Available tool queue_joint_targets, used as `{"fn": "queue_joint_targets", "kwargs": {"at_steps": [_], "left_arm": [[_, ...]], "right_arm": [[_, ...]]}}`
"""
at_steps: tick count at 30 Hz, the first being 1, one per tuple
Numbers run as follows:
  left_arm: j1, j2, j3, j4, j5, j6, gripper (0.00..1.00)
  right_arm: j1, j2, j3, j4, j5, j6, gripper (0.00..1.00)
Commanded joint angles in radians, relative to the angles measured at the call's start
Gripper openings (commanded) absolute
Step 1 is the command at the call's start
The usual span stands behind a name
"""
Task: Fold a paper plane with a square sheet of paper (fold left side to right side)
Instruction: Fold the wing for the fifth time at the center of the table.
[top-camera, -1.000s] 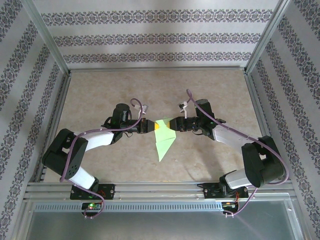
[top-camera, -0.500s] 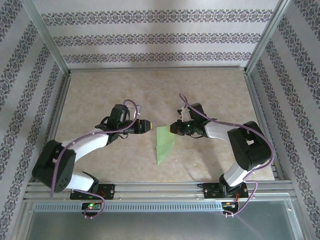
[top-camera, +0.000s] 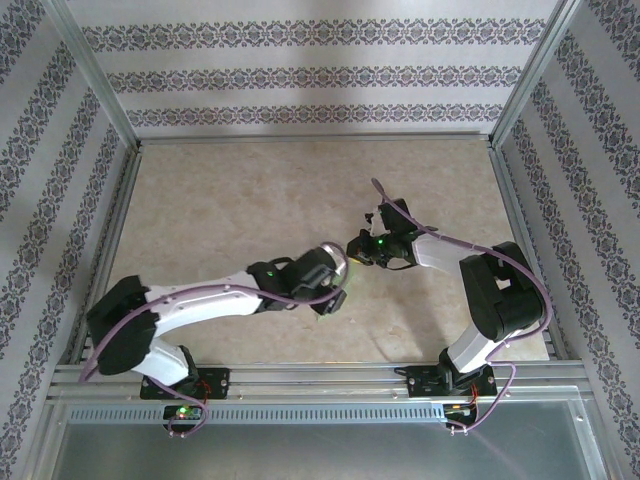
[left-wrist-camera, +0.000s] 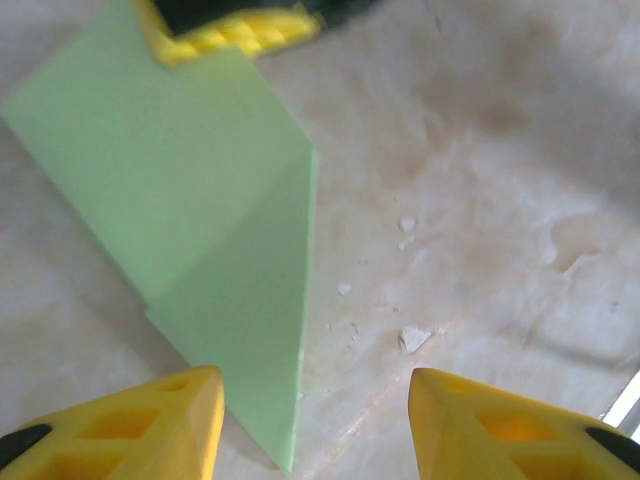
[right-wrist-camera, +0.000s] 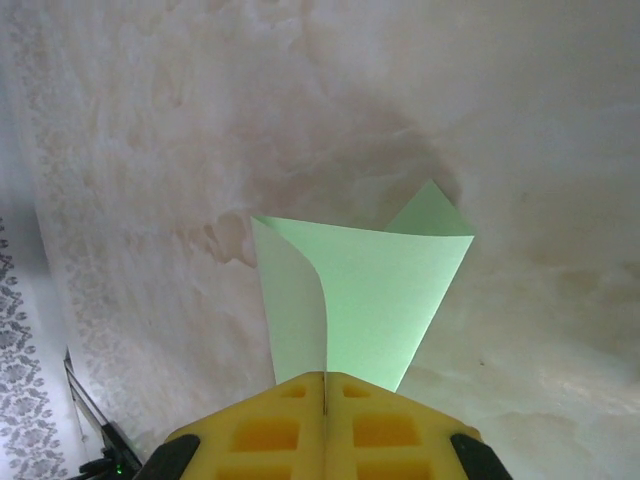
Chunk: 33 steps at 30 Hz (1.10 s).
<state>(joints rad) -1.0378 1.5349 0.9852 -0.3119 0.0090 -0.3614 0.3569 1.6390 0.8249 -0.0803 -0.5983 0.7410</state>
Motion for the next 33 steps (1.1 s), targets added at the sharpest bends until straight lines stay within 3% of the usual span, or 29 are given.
{"fn": "queue_joint_targets", "kwargs": {"at_steps": [1,12,27,33], "left_arm": [[-0.039,0.087,0.070,-0.109,-0.098,0.060,0.54],[-0.059,0.286,0.197,-0.196,-0.178,0.117,0.54],[-0.056,0.339,0.214,-0.191,-0.212,0.118,0.12],[-0.043,0.323,0.189,-0.157,-0.164,0.102,0.04]], "right_arm": [[-0.018,0.006,0.026,-0.035,0.008,0.039,0.00],[-0.016,0.025,0.036,-0.034,0.005,0.049,0.00],[-0.025,0.020,0.021,-0.037,0.026,0.038,0.00],[-0.097,-0.066,-0.026,-0.077,0.065,-0.003,0.20]]}}
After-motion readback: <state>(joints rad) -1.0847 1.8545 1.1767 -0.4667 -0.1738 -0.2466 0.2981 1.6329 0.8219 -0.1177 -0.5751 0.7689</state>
